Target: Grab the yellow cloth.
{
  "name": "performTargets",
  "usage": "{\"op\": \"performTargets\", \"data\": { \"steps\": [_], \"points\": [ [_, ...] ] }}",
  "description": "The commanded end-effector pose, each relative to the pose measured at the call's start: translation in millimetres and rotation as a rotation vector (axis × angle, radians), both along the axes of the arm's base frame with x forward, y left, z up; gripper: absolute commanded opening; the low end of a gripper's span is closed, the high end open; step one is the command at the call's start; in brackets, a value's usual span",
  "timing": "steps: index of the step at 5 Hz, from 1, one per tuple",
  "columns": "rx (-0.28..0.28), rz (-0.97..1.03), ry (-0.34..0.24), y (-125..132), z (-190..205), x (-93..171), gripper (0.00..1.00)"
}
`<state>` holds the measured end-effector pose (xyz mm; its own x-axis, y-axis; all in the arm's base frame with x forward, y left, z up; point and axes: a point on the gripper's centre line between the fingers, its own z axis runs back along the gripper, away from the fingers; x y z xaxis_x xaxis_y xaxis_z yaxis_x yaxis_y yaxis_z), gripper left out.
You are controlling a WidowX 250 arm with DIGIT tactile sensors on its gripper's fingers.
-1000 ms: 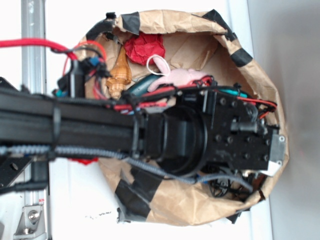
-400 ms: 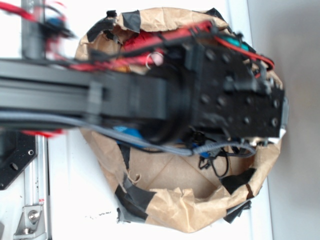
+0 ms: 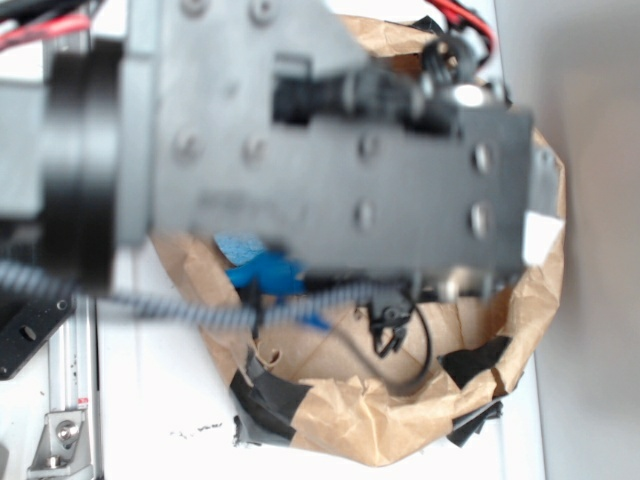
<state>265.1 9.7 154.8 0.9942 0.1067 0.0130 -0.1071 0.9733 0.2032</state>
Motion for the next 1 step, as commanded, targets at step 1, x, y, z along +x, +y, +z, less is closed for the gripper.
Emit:
{"op": "performTargets", "data": {
  "steps": [1],
  "points": [
    [-0.101, 0.033, -0.151, -1.5, 17.9, -7.9, 0.00]
  ]
}}
